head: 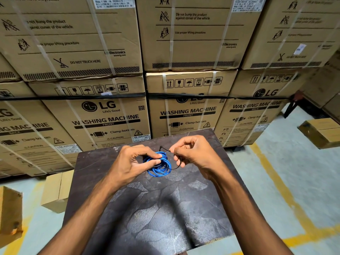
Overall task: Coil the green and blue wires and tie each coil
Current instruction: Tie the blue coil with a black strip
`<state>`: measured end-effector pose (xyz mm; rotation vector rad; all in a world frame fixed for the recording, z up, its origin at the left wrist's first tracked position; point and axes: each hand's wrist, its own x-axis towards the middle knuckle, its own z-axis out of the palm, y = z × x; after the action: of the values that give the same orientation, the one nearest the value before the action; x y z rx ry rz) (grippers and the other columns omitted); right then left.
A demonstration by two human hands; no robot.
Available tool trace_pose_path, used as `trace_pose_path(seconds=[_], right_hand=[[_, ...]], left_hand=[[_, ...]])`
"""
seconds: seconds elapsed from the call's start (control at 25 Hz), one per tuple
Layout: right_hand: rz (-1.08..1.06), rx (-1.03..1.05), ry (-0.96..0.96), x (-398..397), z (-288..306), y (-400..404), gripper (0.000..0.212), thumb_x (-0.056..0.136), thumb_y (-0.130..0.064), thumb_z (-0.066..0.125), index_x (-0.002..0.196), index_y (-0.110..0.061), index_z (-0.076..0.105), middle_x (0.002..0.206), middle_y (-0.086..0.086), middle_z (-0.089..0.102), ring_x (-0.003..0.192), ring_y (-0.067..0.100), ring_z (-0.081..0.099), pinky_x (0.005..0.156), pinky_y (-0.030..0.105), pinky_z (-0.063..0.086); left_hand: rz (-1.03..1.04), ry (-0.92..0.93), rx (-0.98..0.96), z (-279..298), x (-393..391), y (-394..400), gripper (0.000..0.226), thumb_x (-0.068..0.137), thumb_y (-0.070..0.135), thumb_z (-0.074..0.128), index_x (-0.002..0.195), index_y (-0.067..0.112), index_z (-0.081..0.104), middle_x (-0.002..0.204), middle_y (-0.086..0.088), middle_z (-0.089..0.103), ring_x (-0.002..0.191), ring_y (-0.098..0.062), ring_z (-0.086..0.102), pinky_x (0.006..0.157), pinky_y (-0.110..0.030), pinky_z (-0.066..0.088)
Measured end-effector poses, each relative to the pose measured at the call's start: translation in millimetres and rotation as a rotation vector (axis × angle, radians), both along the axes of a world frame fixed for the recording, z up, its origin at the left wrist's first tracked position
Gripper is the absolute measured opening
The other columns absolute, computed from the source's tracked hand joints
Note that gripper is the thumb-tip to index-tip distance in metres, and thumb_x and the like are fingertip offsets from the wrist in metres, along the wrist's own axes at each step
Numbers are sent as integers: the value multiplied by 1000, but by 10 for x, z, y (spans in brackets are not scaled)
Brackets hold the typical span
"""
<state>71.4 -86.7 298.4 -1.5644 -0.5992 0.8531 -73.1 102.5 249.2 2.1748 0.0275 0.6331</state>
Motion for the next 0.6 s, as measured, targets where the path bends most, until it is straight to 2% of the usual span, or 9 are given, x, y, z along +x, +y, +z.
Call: trace_pose_path(seconds=[0.2, 0.6], right_hand=[[17, -15, -19, 13, -3, 25, 12, 90, 11, 65, 89, 5, 75, 64, 15, 69, 49, 20, 59, 47, 24, 51], [12, -45, -67, 37, -51, 39, 8, 90, 10, 66, 89, 9, 74, 64, 16, 69, 47, 19, 60, 46, 24, 51]], left_hand=[[-9, 22, 29, -5, -9, 19, 23, 80, 18, 86, 98, 31, 80, 87, 10, 78, 77, -17, 72, 67, -41, 57], [-4, -2, 2, -3, 9, 18, 14, 81, 29, 83, 95, 27, 81, 85, 10, 78, 76, -15, 72, 66, -42, 57]])
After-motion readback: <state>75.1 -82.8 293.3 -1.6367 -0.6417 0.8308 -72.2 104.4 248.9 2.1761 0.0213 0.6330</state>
